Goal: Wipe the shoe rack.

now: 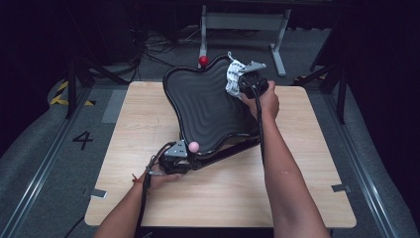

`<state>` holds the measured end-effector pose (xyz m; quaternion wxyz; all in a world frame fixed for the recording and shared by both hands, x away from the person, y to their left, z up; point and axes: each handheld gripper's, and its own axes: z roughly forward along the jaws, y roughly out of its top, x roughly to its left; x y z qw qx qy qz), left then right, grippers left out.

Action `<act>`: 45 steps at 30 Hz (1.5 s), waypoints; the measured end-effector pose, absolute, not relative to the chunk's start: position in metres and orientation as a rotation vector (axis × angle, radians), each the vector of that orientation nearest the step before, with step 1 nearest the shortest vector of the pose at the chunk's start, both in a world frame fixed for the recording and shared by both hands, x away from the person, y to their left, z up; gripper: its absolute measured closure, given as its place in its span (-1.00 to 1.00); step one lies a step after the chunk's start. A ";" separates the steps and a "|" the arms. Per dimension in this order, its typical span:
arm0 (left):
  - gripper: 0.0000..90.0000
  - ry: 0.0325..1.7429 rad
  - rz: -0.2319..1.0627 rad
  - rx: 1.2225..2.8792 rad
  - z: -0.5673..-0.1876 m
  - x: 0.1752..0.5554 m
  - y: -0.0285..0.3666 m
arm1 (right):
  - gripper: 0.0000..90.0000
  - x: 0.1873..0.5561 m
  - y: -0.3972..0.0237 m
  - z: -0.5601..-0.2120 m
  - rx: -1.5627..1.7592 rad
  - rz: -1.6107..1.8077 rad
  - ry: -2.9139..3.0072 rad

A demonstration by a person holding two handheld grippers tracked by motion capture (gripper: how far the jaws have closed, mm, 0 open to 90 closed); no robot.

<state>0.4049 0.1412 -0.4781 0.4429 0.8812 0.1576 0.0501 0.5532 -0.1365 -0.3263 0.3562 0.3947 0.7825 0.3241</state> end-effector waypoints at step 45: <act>0.65 0.380 0.131 2.192 -0.478 0.404 0.141 | 0.77 0.512 0.001 -0.318 0.527 1.006 2.200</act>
